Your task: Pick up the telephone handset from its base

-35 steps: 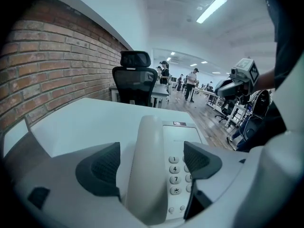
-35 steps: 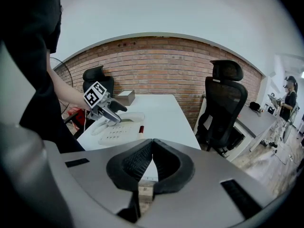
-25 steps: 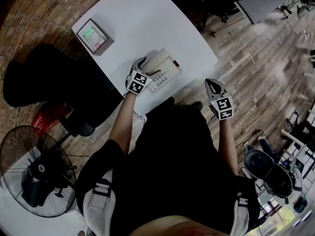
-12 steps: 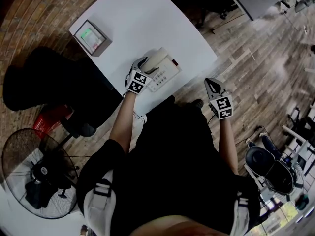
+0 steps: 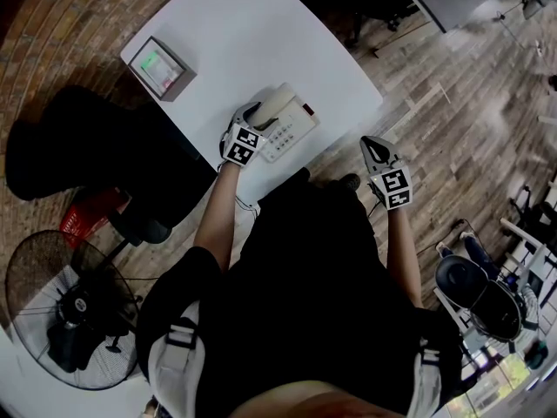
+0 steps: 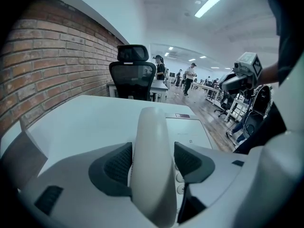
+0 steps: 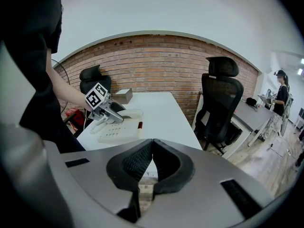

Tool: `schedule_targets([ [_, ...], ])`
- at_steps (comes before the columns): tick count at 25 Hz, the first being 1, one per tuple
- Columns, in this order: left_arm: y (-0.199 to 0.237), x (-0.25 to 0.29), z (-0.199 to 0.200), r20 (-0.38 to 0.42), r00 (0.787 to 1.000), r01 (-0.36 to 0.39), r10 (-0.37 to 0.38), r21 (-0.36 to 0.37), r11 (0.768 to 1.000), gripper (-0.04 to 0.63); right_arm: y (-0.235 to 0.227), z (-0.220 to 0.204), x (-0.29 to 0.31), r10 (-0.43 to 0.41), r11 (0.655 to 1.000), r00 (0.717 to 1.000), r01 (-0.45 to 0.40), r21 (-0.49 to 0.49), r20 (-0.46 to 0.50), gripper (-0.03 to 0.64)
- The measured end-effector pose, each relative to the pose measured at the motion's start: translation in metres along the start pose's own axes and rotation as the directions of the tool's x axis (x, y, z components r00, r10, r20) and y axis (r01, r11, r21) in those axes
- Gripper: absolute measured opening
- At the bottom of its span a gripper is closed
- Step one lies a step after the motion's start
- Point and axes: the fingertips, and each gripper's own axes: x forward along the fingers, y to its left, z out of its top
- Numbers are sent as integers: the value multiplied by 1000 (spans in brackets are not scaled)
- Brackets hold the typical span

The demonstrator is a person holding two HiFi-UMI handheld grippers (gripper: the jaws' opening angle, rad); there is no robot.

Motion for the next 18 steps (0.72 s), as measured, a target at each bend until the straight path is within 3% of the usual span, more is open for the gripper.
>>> schedule_targets([
  [18,2,0,-5,-15,1000,-8,8,9,1000,222,2,-2,-1,-7,1000,1000,7,15,12,-2],
])
